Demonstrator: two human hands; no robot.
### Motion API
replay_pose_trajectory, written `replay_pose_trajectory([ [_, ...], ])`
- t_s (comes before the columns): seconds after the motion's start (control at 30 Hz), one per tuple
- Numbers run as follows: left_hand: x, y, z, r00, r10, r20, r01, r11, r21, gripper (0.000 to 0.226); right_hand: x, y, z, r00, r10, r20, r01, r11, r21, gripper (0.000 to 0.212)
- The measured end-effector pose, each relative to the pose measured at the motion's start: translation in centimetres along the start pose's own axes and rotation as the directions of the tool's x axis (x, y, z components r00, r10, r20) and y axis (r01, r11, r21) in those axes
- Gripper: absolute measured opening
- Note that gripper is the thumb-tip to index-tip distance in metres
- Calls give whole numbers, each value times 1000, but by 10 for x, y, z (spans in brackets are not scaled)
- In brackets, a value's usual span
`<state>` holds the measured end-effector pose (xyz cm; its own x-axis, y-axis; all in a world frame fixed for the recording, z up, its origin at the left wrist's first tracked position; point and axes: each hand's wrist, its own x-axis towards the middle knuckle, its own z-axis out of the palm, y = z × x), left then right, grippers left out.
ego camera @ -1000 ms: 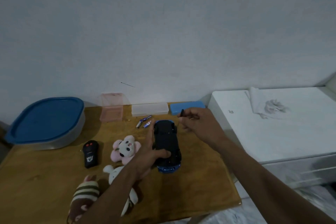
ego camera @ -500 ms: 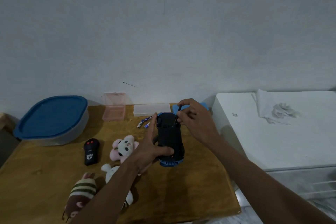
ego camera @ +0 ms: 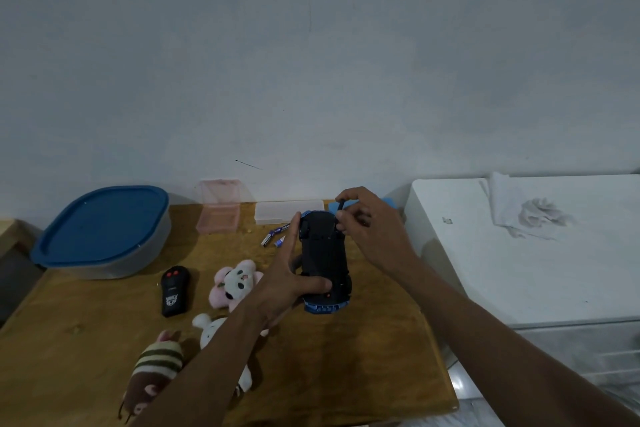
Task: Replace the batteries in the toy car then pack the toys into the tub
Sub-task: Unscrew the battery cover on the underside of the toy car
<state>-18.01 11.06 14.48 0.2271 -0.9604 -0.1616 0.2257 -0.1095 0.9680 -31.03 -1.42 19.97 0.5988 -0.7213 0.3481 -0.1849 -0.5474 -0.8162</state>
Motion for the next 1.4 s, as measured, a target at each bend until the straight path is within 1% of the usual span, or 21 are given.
replay_pose_trajectory([
  [0.1, 0, 1, 1, 1000, -2, -7, 2, 1000, -8, 118, 0, -1, 0, 1000, -9, 3, 9, 1000, -20, 13],
  [0.23, 0, 3, 1, 1000, -2, -18, 2, 1000, -18, 118, 0, -9, 0, 998, -63, 3, 63, 995, -79, 13],
  [0.33, 1, 4, 0, 1000, -1, -21, 1, 1000, -26, 118, 2, -12, 4, 993, -111, -38, 103, 980, -170, 15],
  [0.43, -1, 4, -1, 1000, -9, -23, 8, 999, -35, 118, 3, -10, 5, 991, -95, -89, 75, 975, -208, 16],
  [0.63, -1, 5, -2, 1000, 1, -28, -1, 1000, -21, 118, 4, -10, 7, 995, -35, -97, 23, 992, -120, 13],
  [0.73, -2, 4, -2, 1000, 0, -24, 0, 1000, -22, 117, 3, -13, 8, 997, -12, -78, 6, 998, -67, 20],
  [0.87, -3, 4, -2, 1000, -5, -17, 5, 1000, -2, 117, 2, -13, 11, 997, -56, -54, 48, 988, -144, 18],
  [0.97, -4, 3, -2, 1000, -11, -21, 11, 1000, -7, 117, 2, -17, 13, 988, -85, -127, 66, 987, -150, 19],
  [1.07, -5, 3, -2, 1000, -19, -20, 18, 1000, -17, 116, 4, -17, 14, 974, -113, -197, 79, 982, -171, 14],
  [1.17, -6, 3, -3, 999, -27, -19, 26, 999, -24, 116, 4, -17, 15, 976, -142, -165, 112, 977, -180, 15],
  [1.27, -6, 2, -4, 999, -25, -31, 24, 1000, -20, 116, 4, -19, 15, 984, -86, -159, 63, 987, -147, 24],
  [1.3, -6, 2, -5, 999, -25, -33, 24, 999, -22, 116, 4, -18, 15, 983, -82, -164, 58, 988, -144, 24],
  [1.4, -6, 2, -5, 999, -28, -29, 26, 999, -42, 115, 3, -17, 16, 976, -138, -169, 109, 979, -173, 22],
])
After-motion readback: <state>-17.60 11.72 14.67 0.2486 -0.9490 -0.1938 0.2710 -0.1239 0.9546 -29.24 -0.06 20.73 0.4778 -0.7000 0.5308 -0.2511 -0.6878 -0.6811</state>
